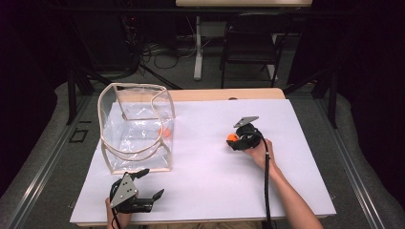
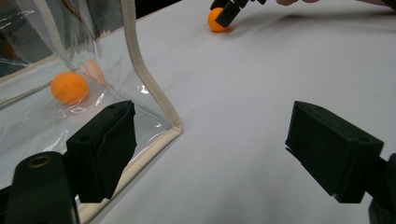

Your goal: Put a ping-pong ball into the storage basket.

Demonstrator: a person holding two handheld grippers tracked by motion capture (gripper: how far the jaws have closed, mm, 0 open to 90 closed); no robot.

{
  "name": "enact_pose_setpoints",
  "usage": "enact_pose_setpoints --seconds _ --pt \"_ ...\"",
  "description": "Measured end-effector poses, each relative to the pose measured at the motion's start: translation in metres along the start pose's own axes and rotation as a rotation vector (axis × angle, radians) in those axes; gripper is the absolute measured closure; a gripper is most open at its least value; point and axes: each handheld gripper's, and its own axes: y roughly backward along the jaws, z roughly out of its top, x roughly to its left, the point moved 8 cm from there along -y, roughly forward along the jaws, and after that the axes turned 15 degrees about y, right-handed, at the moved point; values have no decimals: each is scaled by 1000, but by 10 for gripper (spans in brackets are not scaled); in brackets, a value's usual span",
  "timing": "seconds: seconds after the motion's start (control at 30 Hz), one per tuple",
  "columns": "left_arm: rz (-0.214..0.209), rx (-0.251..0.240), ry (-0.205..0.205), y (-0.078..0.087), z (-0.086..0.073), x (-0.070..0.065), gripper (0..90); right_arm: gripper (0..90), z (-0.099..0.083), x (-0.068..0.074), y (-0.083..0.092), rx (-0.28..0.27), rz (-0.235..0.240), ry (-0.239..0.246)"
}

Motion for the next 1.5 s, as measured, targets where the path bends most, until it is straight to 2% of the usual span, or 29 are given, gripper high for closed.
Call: enact_pose_setpoints --seconds 0.37,0.6,1.1,1.5 --pt "0 0 1 0 0 0 157 501 -1 3 -2 27 3 11" --pt "1 -1 -1 0 0 0 157 507 -1 2 0 30 -7 6" --pt "-2 -4 0 0 1 -1 157 509 11 5 17 21 -32 52" --pt "-2 -5 0 0 1 -1 157 509 18 9 27 11 -23 72"
